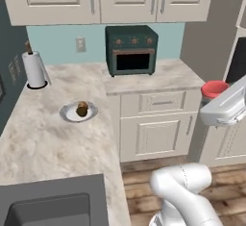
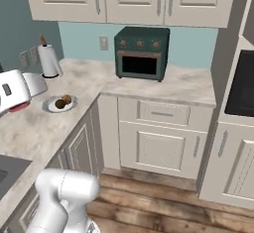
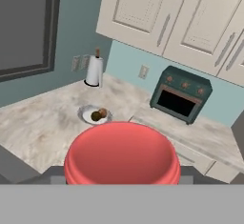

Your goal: Pick the avocado and bread from the counter and place them on the plate. Then pick the jam from the cabinet and place it next to the plate. Lastly close the cabinet door.

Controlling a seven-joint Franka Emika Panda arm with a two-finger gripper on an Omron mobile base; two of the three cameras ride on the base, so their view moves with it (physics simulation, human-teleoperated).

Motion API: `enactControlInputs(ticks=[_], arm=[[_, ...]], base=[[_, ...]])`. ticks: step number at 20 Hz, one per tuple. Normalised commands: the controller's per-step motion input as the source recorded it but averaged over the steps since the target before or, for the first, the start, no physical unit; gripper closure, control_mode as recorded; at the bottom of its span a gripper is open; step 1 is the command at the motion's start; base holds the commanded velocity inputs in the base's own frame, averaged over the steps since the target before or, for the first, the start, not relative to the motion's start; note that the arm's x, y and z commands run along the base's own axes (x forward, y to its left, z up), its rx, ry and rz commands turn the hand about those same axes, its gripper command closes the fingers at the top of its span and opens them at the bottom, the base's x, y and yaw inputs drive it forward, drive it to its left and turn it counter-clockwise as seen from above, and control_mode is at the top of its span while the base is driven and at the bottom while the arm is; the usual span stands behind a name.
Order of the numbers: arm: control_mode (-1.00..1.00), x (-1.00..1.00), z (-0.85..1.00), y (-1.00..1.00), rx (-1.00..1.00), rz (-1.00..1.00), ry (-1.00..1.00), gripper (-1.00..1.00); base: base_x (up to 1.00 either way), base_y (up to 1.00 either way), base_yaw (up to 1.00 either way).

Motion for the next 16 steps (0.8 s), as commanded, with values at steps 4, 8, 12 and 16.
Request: enactControlInputs(ticks=[4, 8, 12, 16], arm=[[1.0, 0.0, 0.0, 0.0, 0.0, 0.0, 0.0, 1.0], [1.0, 0.0, 0.0, 0.0, 0.0, 0.0, 0.0, 1.0], [1.0, 0.0, 0.0, 0.0, 0.0, 0.0, 0.0, 1.0], [1.0, 0.0, 0.0, 0.0, 0.0, 0.0, 0.0, 1.0]], base=[[0.86, -0.22, -0.19], [0.9, -0.39, -0.14], [0.7, -0.04, -0.12], [0.51, 0.0, -0.05]])
